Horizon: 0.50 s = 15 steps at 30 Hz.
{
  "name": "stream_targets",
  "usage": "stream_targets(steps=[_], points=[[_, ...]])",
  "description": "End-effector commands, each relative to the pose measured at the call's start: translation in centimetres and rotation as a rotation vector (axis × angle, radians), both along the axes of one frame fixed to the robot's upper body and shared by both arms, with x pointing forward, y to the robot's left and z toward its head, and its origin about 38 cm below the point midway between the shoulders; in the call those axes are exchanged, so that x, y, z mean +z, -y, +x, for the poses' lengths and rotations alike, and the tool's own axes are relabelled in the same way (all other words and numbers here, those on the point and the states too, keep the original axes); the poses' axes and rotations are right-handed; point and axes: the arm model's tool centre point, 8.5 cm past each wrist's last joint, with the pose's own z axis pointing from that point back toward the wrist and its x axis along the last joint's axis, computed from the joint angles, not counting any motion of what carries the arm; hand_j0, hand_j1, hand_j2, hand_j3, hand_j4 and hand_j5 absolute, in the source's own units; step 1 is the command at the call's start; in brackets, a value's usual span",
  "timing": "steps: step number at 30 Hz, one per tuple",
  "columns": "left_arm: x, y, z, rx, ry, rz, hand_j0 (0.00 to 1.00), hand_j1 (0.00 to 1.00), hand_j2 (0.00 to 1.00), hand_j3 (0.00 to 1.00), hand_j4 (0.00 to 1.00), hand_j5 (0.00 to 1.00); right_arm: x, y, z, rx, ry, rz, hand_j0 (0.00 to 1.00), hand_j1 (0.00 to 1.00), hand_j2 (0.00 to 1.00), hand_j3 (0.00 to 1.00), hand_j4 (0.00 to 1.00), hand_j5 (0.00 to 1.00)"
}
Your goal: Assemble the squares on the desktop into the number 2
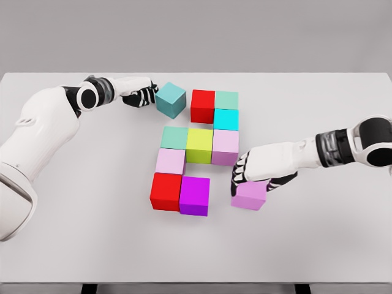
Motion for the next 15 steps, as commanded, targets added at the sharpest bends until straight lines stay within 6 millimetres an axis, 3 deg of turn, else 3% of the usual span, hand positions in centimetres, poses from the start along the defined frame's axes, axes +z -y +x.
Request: stream_targets(steps=[1,15], points=[[0.0,0.1,-0.1,-0.012,-0.001,-0.002,0.52,0.52,0.52,0.52,0.52,0.52,0.0,-0.2,0.0,0.001,-0.004,0.007,0.67,0.67,0.67,0.67,0.67,0.67],[0.3,0.6,-0.2,-0.058,-0.020,0.001,0.53,0.53,0.53,0.53,0.53,0.53,-0.7,-1.6,-0.4,0.033,-0.024,0.014,0.67,0.67,0.67,0.67,0.67,0.67]])
